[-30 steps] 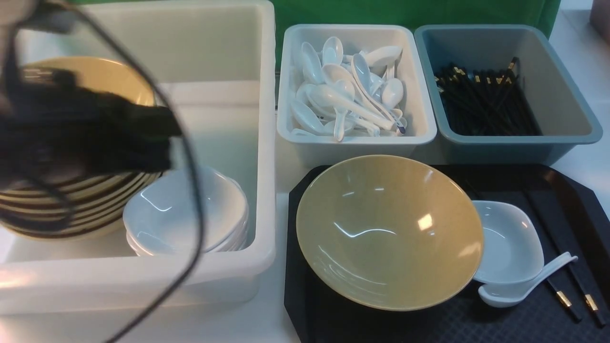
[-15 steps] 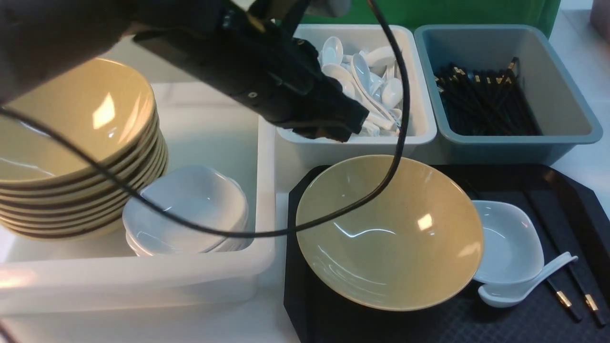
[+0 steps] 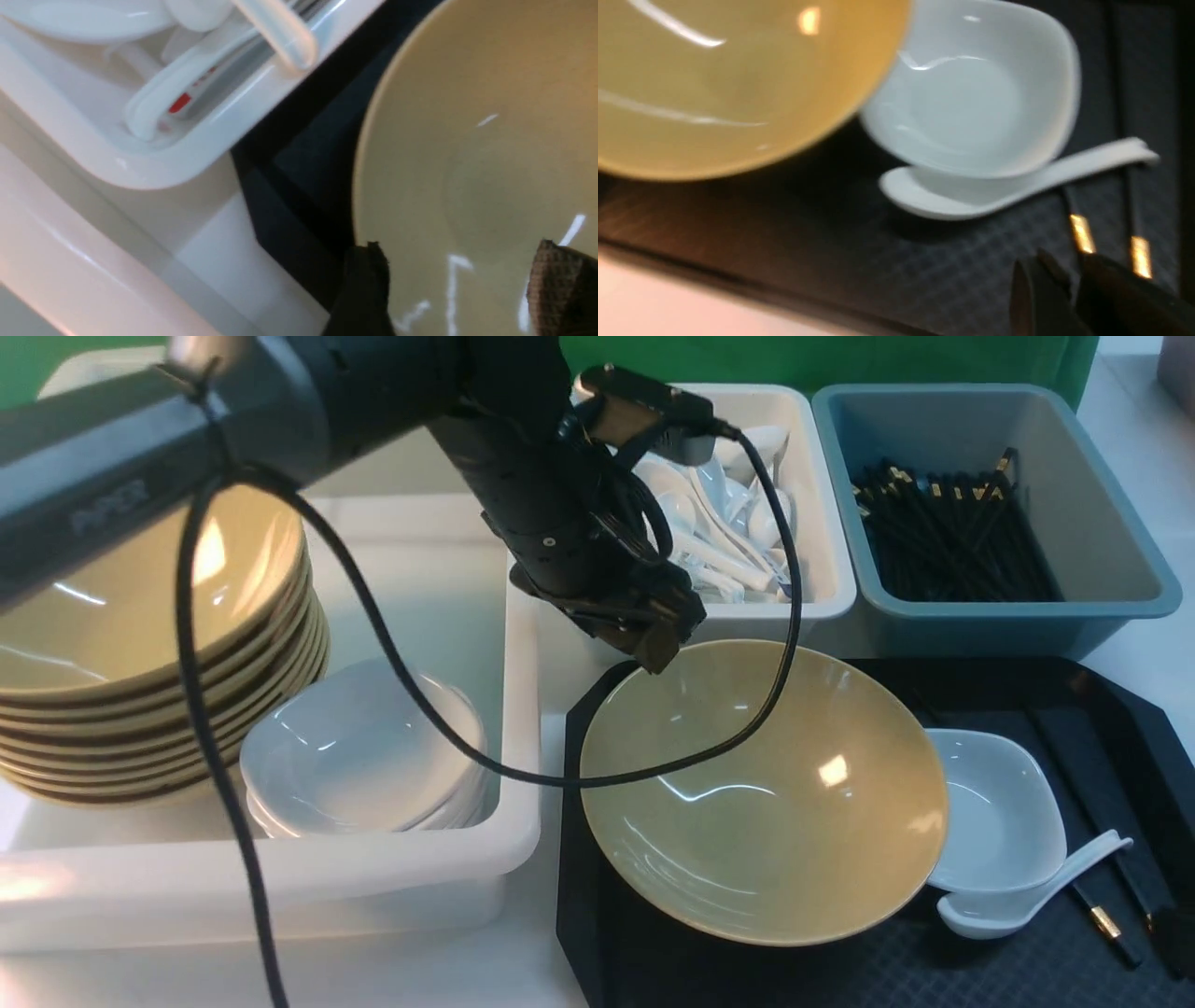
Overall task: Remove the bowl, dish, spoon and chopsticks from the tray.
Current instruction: Use the left arm to grab the yellow noodle bowl on the left
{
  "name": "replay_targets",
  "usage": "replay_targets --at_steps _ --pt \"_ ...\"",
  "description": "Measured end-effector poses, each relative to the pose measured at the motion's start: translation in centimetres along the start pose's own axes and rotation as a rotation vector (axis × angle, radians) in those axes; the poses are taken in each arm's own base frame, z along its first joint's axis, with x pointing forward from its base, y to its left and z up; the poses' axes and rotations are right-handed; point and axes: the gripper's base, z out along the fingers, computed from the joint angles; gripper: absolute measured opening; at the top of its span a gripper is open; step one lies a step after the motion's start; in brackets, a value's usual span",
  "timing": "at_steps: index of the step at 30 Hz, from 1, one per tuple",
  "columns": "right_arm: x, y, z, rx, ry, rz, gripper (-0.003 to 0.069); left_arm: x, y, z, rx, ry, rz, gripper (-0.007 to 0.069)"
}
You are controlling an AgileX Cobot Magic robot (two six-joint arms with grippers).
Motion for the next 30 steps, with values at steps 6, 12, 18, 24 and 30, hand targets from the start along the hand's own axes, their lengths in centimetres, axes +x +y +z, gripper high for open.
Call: replay_targets --at_steps 6,12,18,24,30 --pt "-0.1 0.5 0.0 -0.039 -0.014 -0.062 0.0040 0.1 0.6 2.6 -0.013 0.056 0.006 0.0470" --pt "-0.3 0.5 0.0 -0.041 -0.038 -0.060 0.0031 -0.3 0.4 4.2 0.001 0.060 0.004 0.0473" --pt "-0.4 0.5 0.0 -0.043 -0.044 -0.057 0.0031 -0.2 0.4 5.5 0.013 0.081 0.006 0.0473" --pt "-0.4 0.5 0.0 -0.043 -0.047 -0.059 0.0031 -0.1 -0.1 5.9 0.092 0.106 0.029 0.0455" --pt "-0.4 0.5 0.0 -0.042 -0.051 -0.062 0.0033 0.7 -1.6 8.0 0.195 0.189 0.031 0.0398"
